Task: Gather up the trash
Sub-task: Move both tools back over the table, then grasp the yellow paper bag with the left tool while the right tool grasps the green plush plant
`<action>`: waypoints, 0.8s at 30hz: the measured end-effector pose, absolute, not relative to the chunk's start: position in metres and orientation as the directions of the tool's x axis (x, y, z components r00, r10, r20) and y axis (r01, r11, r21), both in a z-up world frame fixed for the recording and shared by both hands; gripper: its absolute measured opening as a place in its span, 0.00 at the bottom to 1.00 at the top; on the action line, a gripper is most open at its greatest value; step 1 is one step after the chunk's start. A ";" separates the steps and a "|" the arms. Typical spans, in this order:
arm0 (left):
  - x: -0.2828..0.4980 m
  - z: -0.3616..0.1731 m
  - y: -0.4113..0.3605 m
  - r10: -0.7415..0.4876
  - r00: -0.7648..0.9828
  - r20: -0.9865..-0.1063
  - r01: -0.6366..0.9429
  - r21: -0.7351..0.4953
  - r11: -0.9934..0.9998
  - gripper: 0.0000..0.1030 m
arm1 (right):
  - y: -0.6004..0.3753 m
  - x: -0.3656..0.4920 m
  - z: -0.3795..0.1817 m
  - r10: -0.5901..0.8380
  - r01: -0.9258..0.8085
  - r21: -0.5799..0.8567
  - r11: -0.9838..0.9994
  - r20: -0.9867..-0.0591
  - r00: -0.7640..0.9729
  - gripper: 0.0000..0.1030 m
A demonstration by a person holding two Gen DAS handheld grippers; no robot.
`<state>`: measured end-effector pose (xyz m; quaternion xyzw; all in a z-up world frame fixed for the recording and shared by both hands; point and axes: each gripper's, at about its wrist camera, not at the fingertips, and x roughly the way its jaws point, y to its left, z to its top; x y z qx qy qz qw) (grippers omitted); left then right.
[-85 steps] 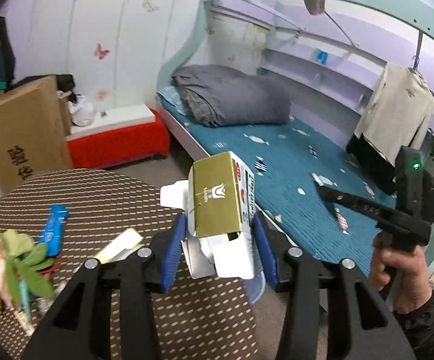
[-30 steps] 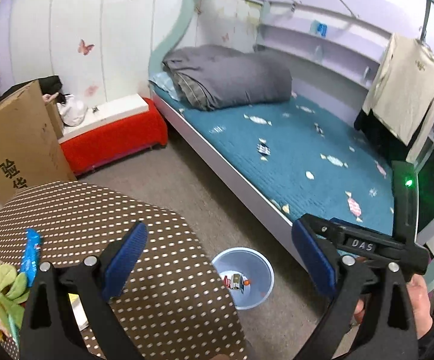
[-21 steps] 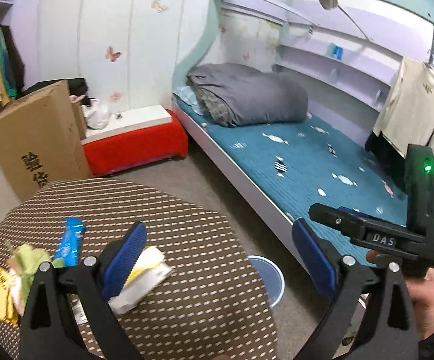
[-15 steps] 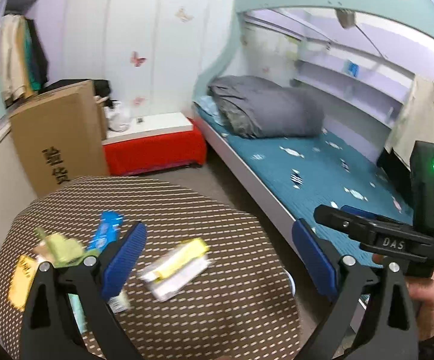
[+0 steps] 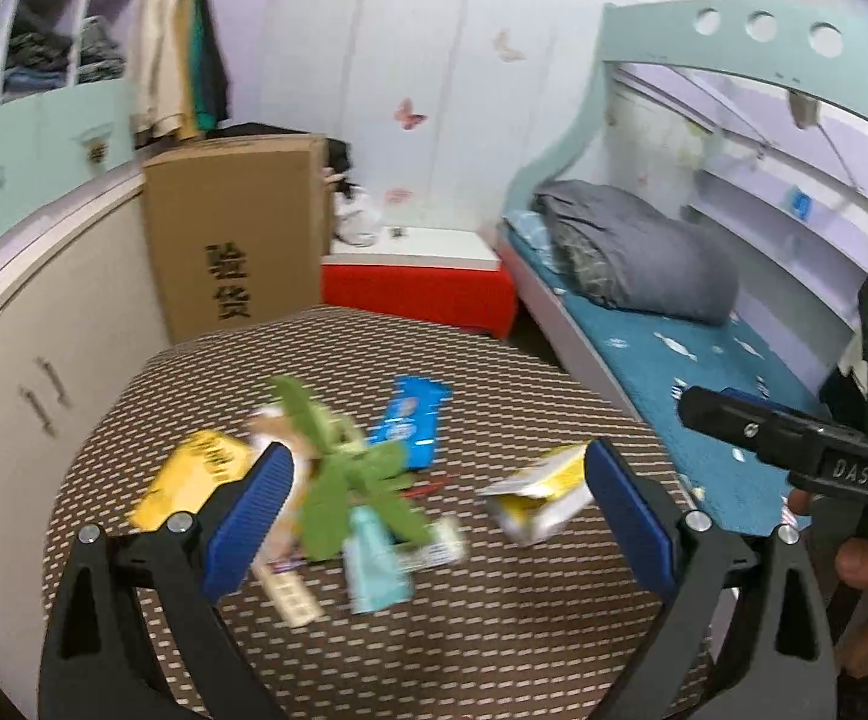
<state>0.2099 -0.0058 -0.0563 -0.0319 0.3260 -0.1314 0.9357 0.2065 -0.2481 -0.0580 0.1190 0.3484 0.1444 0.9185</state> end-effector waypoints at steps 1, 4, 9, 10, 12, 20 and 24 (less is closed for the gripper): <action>0.210 -0.058 0.002 -0.251 0.757 -0.603 0.206 -0.145 0.968 0.93 | -0.242 0.209 -0.059 0.355 -0.194 0.315 0.929 -0.609 0.709 0.94; 0.213 -0.066 0.030 -0.200 0.764 -0.613 0.142 -0.143 0.979 0.93 | -0.222 0.218 -0.066 0.374 -0.223 0.309 0.925 -0.623 0.687 0.94; 0.223 -0.085 0.074 -0.109 0.759 -0.641 0.055 -0.104 0.993 0.93 | -0.196 0.232 -0.076 0.407 -0.263 0.312 0.913 -0.641 0.650 0.94; 0.225 -0.088 0.080 -0.098 0.756 -0.648 0.045 -0.098 0.994 0.93 | -0.191 0.234 -0.078 0.410 -0.271 0.310 0.912 -0.645 0.644 0.94; 0.231 -0.098 0.093 -0.081 0.743 -0.664 0.035 -0.083 0.996 0.93 | -0.182 0.240 -0.082 0.415 -0.280 0.306 0.910 -0.655 0.631 0.94; 0.264 -0.134 0.115 -0.053 0.689 -0.723 0.042 -0.033 0.999 0.93 | -0.147 0.263 -0.103 0.442 -0.326 0.303 0.896 -0.693 0.570 0.94; 0.279 -0.148 0.113 -0.065 0.665 -0.744 0.077 -0.019 0.997 0.93 | -0.126 0.276 -0.114 0.466 -0.363 0.307 0.880 -0.711 0.526 0.93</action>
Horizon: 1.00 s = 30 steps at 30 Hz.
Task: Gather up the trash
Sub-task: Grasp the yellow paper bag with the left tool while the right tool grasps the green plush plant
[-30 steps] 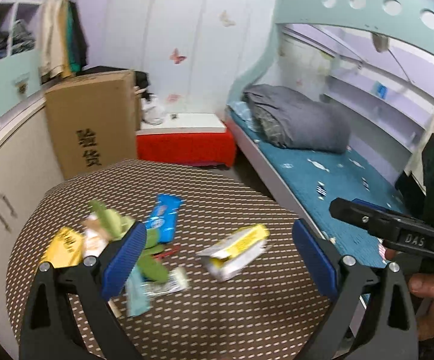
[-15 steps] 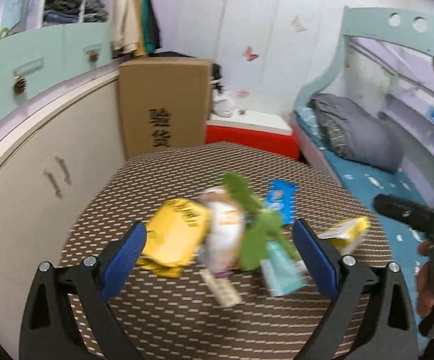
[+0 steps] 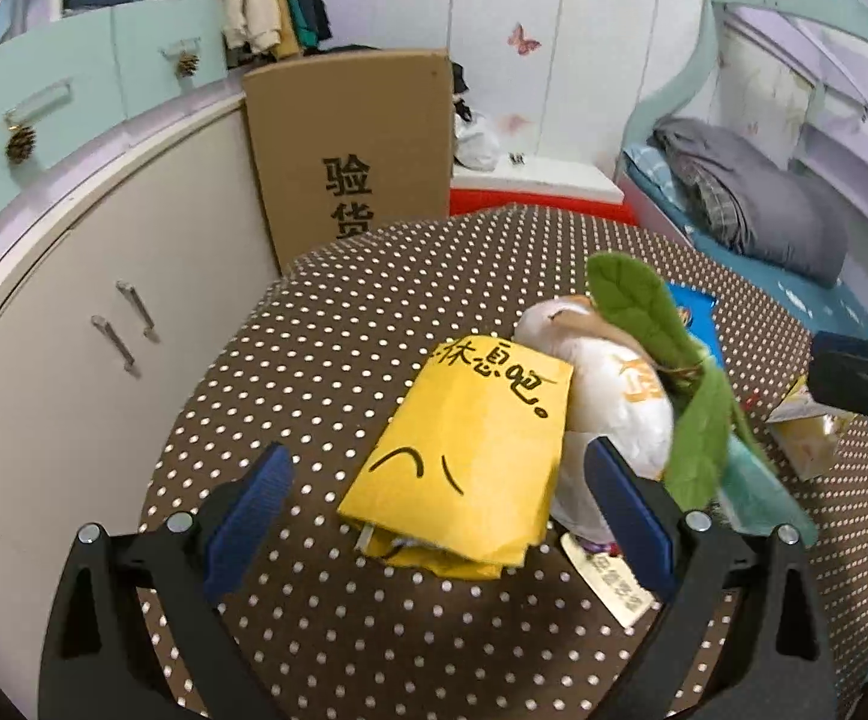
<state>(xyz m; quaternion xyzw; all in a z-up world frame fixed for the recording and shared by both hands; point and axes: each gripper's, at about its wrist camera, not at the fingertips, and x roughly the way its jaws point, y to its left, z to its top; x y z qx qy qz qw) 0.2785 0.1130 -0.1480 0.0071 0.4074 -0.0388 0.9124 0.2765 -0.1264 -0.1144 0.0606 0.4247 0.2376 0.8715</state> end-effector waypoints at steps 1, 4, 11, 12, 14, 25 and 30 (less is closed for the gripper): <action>0.283 -0.152 0.113 -0.069 0.657 -0.751 0.084 -0.018 0.996 0.93 | -0.122 0.279 -0.116 0.473 -0.374 0.310 0.874 -0.713 0.517 0.89; 0.293 -0.161 0.115 -0.094 0.636 -0.766 0.099 -0.039 0.994 0.92 | -0.107 0.288 -0.122 0.487 -0.407 0.305 0.861 -0.722 0.491 0.76; 0.305 -0.171 0.114 -0.152 0.601 -0.784 0.122 -0.098 0.988 0.58 | -0.089 0.308 -0.141 0.521 -0.443 0.335 0.832 -0.745 0.417 0.24; 0.303 -0.170 0.112 -0.154 0.605 -0.781 0.124 -0.099 0.987 0.53 | -0.092 0.305 -0.139 0.532 -0.441 0.347 0.827 -0.735 0.420 0.19; 0.298 -0.166 0.114 -0.159 0.612 -0.774 0.111 -0.116 0.987 0.48 | -0.102 0.298 -0.130 0.546 -0.438 0.359 0.824 -0.711 0.443 0.17; 0.251 -0.131 0.120 -0.116 0.679 -0.725 0.033 -0.128 0.991 0.43 | -0.186 0.261 -0.085 0.602 -0.383 0.466 0.798 -0.573 0.556 0.16; 0.231 -0.102 0.102 -0.120 0.718 -0.685 0.054 -0.117 0.992 0.43 | -0.225 0.244 -0.066 0.604 -0.367 0.492 0.790 -0.517 0.606 0.16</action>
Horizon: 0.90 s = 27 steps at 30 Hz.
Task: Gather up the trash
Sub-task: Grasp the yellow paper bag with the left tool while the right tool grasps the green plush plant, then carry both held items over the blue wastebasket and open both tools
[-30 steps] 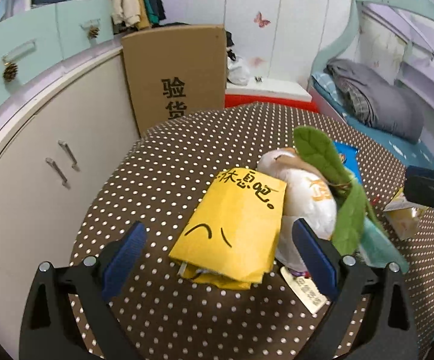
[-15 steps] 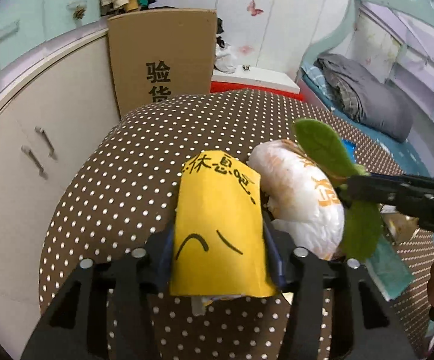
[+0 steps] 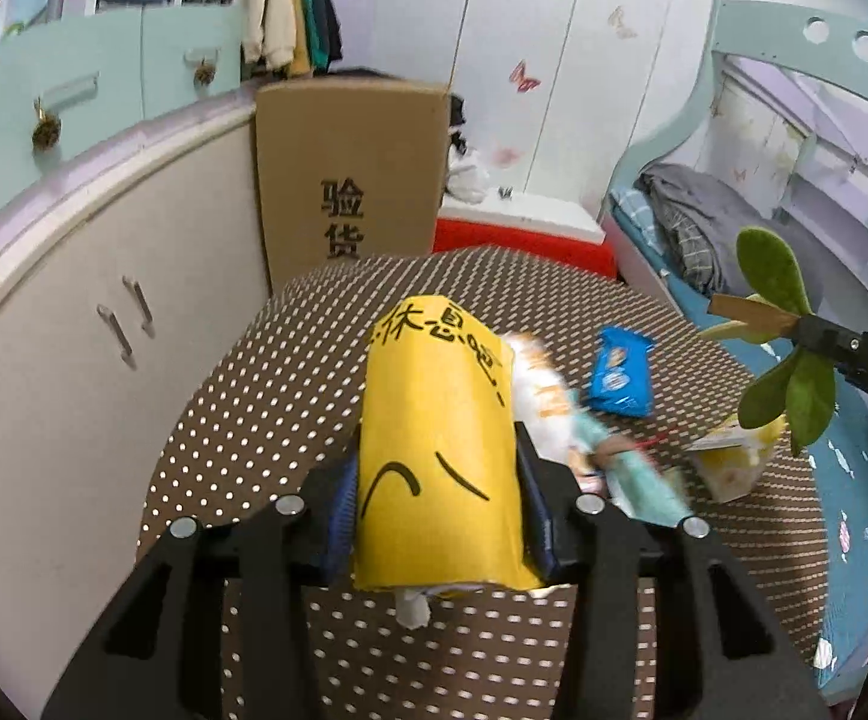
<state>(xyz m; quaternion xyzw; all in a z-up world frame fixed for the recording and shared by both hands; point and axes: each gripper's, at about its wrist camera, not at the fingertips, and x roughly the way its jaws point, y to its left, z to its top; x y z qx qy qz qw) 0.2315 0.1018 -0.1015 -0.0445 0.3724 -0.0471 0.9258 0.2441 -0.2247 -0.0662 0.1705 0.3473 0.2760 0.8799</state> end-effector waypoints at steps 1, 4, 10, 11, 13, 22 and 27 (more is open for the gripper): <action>0.228 -0.095 0.096 -0.123 0.727 -0.676 0.062 -0.114 0.992 0.43 | -0.231 0.241 -0.063 0.602 -0.364 0.494 0.790 -0.507 0.617 0.16; 0.222 -0.079 0.079 -0.139 0.743 -0.654 0.088 -0.110 0.990 0.43 | -0.250 0.230 -0.053 0.582 -0.353 0.486 0.800 -0.483 0.654 0.16; 0.215 -0.055 0.036 -0.170 0.768 -0.617 0.142 -0.094 0.985 0.43 | -0.298 0.207 -0.038 0.520 -0.313 0.459 0.831 -0.446 0.728 0.16; 0.215 -0.052 0.027 -0.178 0.773 -0.609 0.155 -0.091 0.984 0.43 | -0.305 0.204 -0.037 0.513 -0.306 0.458 0.835 -0.443 0.736 0.16; 0.214 -0.047 0.011 -0.194 0.776 -0.600 0.179 -0.085 0.980 0.43 | -0.326 0.196 -0.034 0.482 -0.280 0.448 0.849 -0.439 0.758 0.16; 0.213 -0.035 -0.071 -0.306 0.757 -0.578 0.322 -0.078 0.944 0.43 | -0.410 0.162 -0.032 0.351 -0.145 0.451 0.881 -0.417 0.839 0.16; 0.217 -0.030 -0.116 -0.368 0.732 -0.573 0.396 -0.082 0.915 0.43 | -0.455 0.146 -0.037 0.269 -0.052 0.462 0.885 -0.418 0.867 0.16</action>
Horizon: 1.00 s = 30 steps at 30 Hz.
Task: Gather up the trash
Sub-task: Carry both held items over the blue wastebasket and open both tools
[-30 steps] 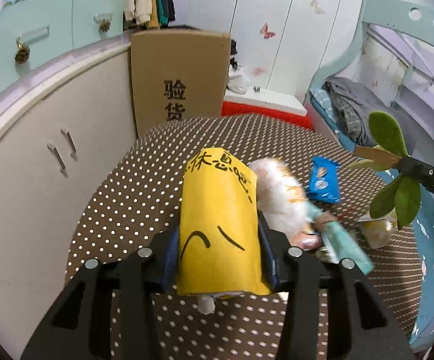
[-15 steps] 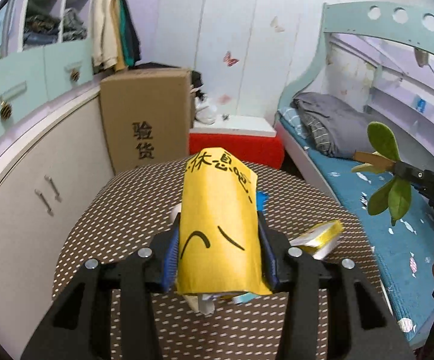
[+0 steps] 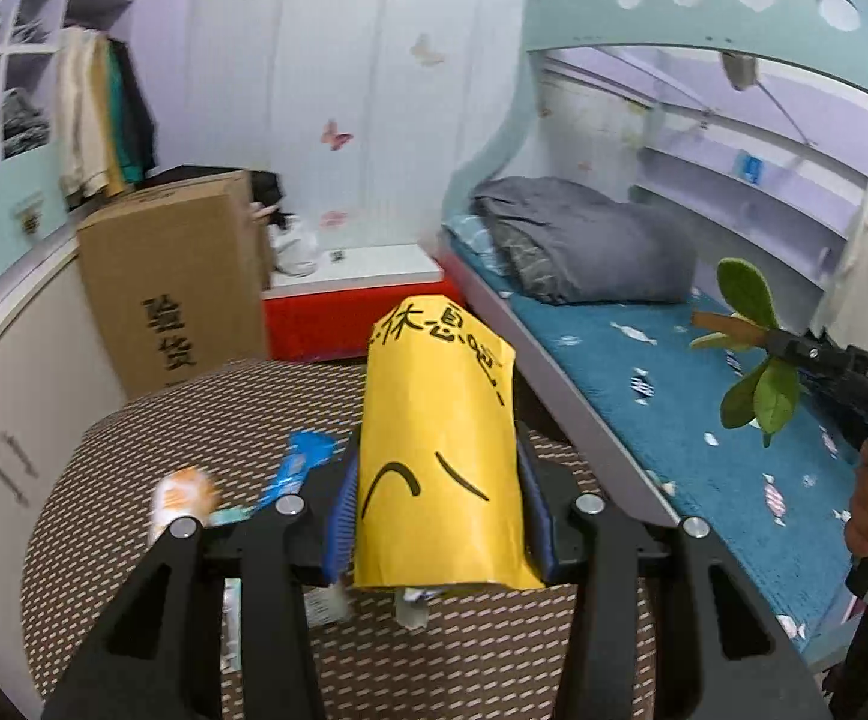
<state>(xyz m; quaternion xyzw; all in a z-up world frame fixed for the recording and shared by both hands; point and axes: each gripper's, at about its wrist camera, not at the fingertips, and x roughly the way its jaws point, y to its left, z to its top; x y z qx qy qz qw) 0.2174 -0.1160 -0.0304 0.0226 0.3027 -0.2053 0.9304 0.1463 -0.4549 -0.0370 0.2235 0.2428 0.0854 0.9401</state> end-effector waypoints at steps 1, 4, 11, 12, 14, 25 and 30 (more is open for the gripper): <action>0.218 -0.030 -0.127 -0.383 0.726 -0.570 0.414 -0.082 0.907 0.43 | -0.462 0.144 -0.039 0.254 -0.034 0.463 0.885 -0.421 0.870 0.16; 0.218 -0.030 -0.157 -0.423 0.704 -0.570 0.460 -0.086 0.884 0.43 | -0.484 0.138 -0.048 0.211 0.021 0.470 0.882 -0.436 0.875 0.16; 0.225 -0.047 -0.231 -0.494 0.629 -0.601 0.559 -0.093 0.824 0.44 | -0.528 0.132 -0.080 0.143 0.144 0.501 0.853 -0.490 0.860 0.16; 0.227 -0.051 -0.242 -0.502 0.612 -0.611 0.569 -0.100 0.816 0.44 | -0.532 0.131 -0.084 0.139 0.155 0.504 0.850 -0.497 0.857 0.16; 0.231 -0.060 -0.260 -0.513 0.584 -0.630 0.590 -0.105 0.801 0.44 | -0.540 0.131 -0.094 0.131 0.180 0.510 0.841 -0.515 0.847 0.16; 0.246 -0.130 -0.358 -0.487 0.417 -0.767 0.675 -0.097 0.731 0.45 | -0.576 0.148 -0.165 0.143 0.299 0.554 0.777 -0.618 0.773 0.18; 0.254 -0.161 -0.386 -0.453 0.360 -0.815 0.691 -0.094 0.717 0.46 | -0.586 0.154 -0.191 0.159 0.334 0.565 0.755 -0.651 0.742 0.19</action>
